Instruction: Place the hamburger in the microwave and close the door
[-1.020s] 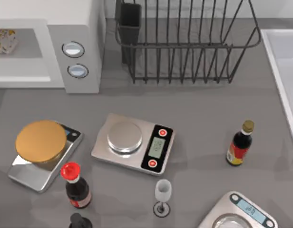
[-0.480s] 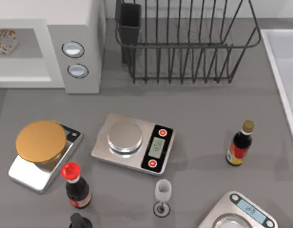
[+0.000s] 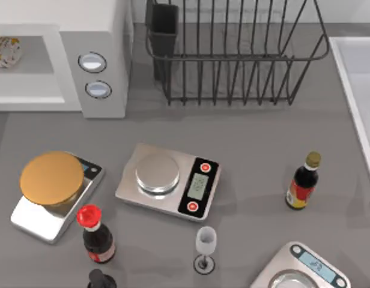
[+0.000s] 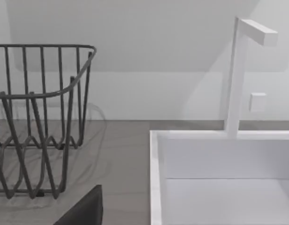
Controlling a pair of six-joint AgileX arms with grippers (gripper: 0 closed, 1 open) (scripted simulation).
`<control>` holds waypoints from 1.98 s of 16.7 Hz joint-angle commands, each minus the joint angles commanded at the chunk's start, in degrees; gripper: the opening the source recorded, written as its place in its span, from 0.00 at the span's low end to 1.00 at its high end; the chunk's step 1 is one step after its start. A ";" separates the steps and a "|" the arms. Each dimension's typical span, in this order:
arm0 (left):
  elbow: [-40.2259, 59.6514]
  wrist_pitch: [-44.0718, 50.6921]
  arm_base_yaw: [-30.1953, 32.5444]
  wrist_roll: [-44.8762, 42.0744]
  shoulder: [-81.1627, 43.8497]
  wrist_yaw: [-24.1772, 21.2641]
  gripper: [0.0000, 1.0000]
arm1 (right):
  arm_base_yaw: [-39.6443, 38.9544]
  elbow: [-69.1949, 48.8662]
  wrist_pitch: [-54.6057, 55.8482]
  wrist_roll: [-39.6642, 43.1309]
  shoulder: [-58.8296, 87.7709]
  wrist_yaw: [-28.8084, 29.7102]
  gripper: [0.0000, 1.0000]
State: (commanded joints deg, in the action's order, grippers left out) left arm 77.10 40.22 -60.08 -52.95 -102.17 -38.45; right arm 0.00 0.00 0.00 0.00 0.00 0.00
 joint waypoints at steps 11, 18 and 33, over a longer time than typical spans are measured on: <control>-10.95 -16.86 -0.29 -0.30 -5.05 -0.28 0.00 | 0.00 0.00 0.00 0.00 0.00 0.00 1.00; -12.05 -18.76 0.00 -0.18 -5.08 0.12 0.00 | 0.00 0.00 0.00 0.00 0.00 0.00 1.00; -27.54 -30.44 8.42 11.08 9.03 5.50 0.00 | 0.00 0.00 0.00 0.00 0.00 0.00 1.00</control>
State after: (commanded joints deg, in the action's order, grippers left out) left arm 49.57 9.78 -51.66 -41.87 -93.14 -32.95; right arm 0.00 0.00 0.00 0.00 0.00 0.00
